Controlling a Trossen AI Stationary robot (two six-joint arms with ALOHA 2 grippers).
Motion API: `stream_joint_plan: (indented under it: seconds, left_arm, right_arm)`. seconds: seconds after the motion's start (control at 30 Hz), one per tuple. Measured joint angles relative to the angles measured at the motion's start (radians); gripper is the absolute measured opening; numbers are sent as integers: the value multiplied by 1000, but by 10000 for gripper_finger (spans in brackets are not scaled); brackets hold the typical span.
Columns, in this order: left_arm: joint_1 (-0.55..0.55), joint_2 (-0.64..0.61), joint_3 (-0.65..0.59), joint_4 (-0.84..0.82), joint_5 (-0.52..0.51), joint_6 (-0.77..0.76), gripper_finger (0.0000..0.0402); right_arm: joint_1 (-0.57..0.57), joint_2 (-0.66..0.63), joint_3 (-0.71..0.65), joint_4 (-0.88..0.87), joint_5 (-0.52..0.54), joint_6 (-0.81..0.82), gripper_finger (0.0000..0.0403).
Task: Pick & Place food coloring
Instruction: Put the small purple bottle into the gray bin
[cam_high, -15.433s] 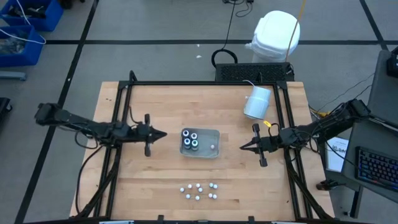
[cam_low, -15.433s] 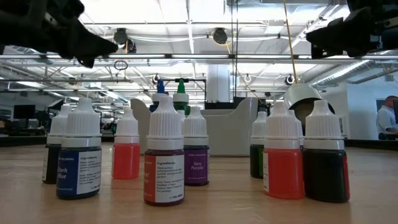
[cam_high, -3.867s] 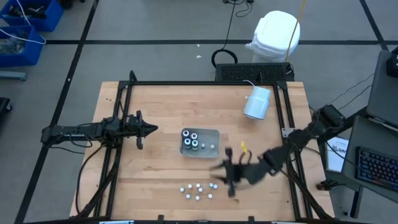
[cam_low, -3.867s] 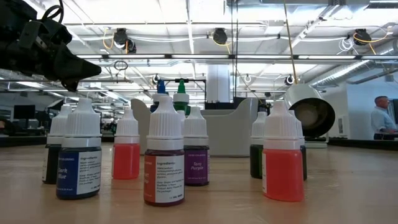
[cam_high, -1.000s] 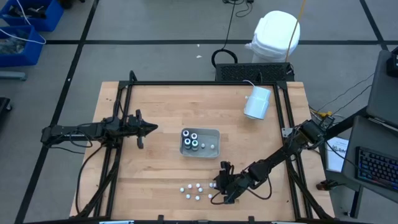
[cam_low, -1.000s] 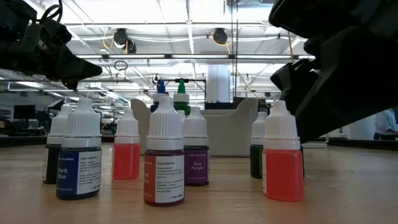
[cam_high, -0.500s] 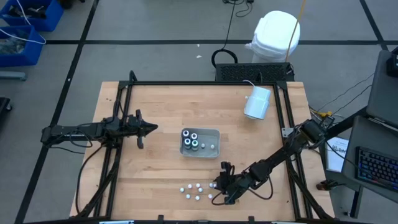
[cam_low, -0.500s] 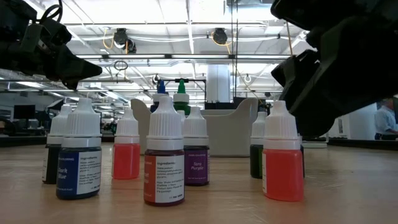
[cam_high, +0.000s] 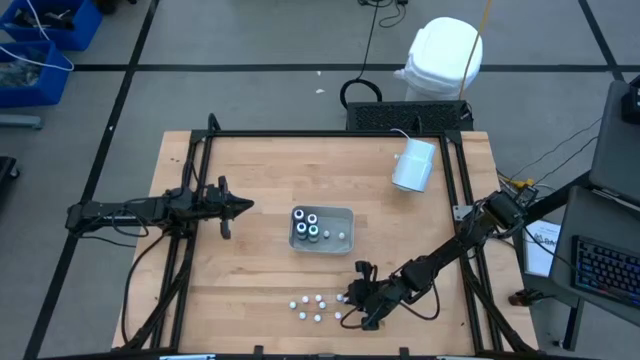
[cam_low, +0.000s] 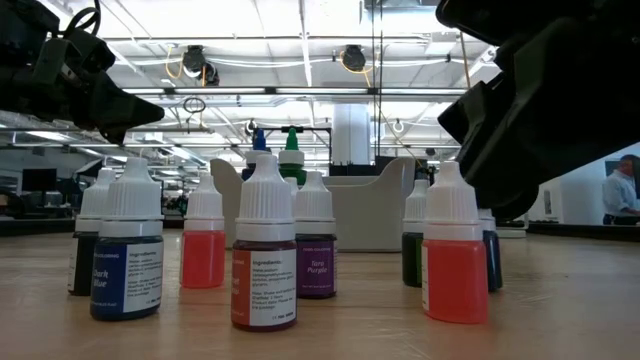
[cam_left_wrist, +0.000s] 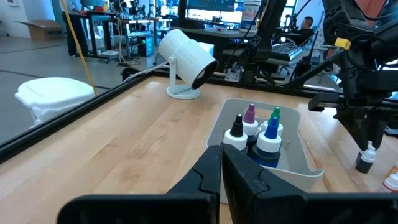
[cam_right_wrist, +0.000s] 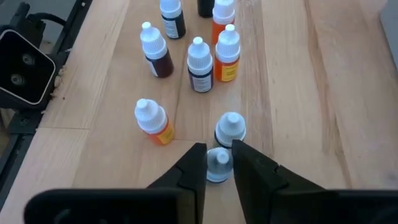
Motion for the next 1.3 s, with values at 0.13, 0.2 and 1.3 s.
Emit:
stream_joint_plan:
  seconds: [0.13, 0.2, 1.3]
  left_arm:
    - [0, 0, 0, 0, 0, 0, 19]
    - [0, 0, 0, 0, 0, 0, 19]
    - [0, 41, 0, 22, -4, 5, 19]
  right_arm:
    - [0, 0, 0, 0, 25, -46, 55]
    - [1, 0, 0, 6, 28, -67, 42]
    - [-323, -361, 64, -122, 274, -382, 45]
